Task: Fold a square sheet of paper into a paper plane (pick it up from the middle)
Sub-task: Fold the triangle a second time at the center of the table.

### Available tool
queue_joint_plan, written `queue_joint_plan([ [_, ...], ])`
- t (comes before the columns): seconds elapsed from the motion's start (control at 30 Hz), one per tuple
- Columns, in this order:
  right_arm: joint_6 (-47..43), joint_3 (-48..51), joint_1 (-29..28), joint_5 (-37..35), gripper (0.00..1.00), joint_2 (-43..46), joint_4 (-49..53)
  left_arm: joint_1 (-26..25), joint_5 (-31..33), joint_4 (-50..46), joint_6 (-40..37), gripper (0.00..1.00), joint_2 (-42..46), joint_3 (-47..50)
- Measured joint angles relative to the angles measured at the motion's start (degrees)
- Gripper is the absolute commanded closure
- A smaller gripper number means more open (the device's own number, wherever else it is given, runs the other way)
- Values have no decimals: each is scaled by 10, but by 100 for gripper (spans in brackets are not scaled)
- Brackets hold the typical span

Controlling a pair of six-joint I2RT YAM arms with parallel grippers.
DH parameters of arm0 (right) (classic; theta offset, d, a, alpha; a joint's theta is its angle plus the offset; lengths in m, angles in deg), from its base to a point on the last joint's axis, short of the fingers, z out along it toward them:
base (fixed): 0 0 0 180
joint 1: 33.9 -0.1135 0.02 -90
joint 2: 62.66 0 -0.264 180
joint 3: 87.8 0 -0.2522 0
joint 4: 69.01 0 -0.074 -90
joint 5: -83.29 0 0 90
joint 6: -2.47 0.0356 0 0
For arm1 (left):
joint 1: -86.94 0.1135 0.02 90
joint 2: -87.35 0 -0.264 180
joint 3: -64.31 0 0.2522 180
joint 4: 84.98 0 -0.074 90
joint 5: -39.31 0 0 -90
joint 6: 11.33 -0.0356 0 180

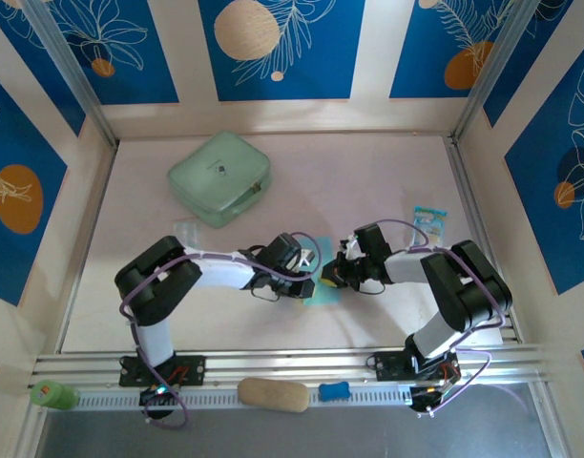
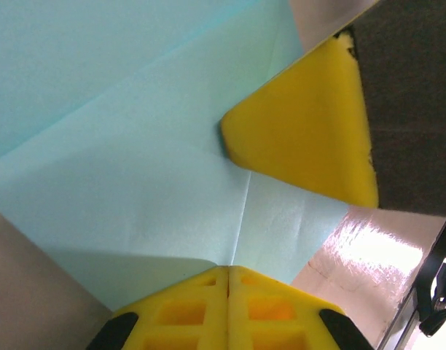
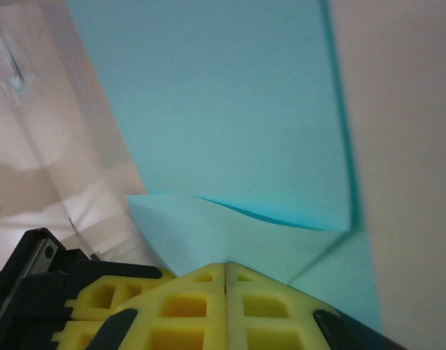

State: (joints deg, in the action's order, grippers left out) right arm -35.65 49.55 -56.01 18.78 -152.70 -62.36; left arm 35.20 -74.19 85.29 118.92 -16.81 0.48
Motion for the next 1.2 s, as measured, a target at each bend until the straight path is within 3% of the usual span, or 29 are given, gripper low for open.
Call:
queue_joint_plan([
  [0.27, -9, -9, -15, -7, 94, 44, 24, 0, 0, 14, 0, 95, 2, 7],
  [0.53, -9, -12, -55, -15, 97, -10, 7, 0, 0, 18, 2, 99, 3, 11],
  [1.2, -33, -18, 46, 10, 96, -23, -1, 0, 5, 43, 4, 100, 3, 20],
])
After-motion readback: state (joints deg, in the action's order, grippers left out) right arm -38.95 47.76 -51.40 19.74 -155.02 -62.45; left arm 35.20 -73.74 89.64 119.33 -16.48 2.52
